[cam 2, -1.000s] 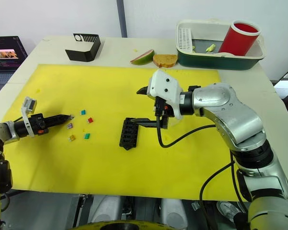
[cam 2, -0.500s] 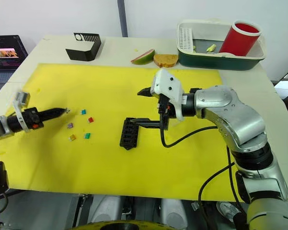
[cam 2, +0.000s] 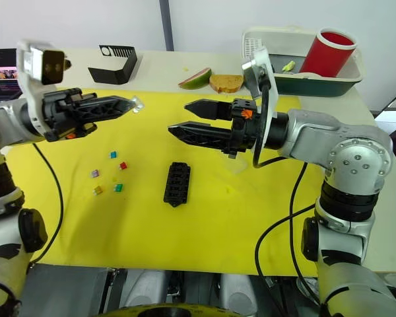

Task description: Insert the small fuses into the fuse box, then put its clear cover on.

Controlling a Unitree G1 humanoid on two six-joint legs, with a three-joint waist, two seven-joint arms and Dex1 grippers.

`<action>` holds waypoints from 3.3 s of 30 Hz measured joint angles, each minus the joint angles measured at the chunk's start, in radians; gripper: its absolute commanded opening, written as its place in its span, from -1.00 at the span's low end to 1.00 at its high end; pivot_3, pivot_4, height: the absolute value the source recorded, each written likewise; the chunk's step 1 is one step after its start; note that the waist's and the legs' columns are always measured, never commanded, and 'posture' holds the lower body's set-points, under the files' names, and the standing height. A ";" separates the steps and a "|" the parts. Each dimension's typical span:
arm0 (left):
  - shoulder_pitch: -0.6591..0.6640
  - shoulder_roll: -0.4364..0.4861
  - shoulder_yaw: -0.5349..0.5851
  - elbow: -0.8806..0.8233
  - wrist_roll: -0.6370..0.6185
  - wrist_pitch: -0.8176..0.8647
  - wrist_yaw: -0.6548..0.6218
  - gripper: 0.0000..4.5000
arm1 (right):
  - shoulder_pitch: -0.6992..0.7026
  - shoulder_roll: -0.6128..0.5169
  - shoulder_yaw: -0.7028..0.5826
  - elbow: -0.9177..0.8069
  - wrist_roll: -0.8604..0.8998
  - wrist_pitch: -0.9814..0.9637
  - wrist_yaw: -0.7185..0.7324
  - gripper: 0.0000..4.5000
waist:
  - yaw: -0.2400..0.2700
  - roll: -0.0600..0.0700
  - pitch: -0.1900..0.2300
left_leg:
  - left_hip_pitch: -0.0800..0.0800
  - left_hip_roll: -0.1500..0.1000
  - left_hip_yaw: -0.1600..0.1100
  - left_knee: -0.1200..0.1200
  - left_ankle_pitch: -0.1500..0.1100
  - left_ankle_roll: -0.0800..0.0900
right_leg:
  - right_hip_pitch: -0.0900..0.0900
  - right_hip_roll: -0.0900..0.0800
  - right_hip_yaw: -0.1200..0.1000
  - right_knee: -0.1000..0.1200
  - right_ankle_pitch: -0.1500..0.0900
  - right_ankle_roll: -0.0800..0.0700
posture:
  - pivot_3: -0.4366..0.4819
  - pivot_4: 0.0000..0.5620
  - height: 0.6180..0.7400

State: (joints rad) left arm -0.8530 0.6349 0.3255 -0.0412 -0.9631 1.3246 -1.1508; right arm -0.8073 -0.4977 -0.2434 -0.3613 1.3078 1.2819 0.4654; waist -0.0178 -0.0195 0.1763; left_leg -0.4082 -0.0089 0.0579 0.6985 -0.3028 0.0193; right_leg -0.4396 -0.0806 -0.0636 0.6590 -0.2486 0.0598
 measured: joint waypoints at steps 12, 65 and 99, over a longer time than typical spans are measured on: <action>-0.001 -0.012 -0.073 0.020 -0.023 -0.113 -0.001 -1.00 | -0.026 0.049 0.080 0.046 0.081 -0.067 -0.157 0.24 | 0.005 0.000 0.000 | 0.000 0.000 0.001 0.000 0.000 0.001 | 0.000 0.001 0.000 -0.001 0.000 0.000 | -0.05 -0.47 1.00; 0.161 0.234 -0.259 -0.104 0.099 -0.314 -0.052 0.50 | -0.026 -0.180 0.329 -0.039 -0.141 -0.169 0.046 -1.00 | 0.002 0.001 0.000 | -0.001 0.000 0.000 -0.002 -0.003 0.006 | 0.000 0.002 0.000 -0.005 0.000 0.000 | -0.05 -0.47 1.00; 0.461 0.254 -0.507 -0.202 0.551 -0.859 -0.175 0.98 | 0.092 -0.192 0.750 -0.068 -0.918 -0.481 0.506 -1.00 | 0.006 0.001 0.001 | -0.001 0.000 -0.001 -0.001 -0.004 0.008 | 0.002 0.001 -0.001 -0.008 0.000 0.000 | -0.05 -0.47 1.00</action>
State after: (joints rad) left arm -0.3919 0.8891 -0.1811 -0.2433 -0.4126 0.4660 -1.3260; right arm -0.7148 -0.6893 0.5064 -0.4292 0.3898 0.8005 0.9713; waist -0.0114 -0.0186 0.1771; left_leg -0.4095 -0.0087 0.0564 0.6974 -0.3070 0.0269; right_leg -0.4377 -0.0797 -0.0650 0.6512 -0.2487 0.0597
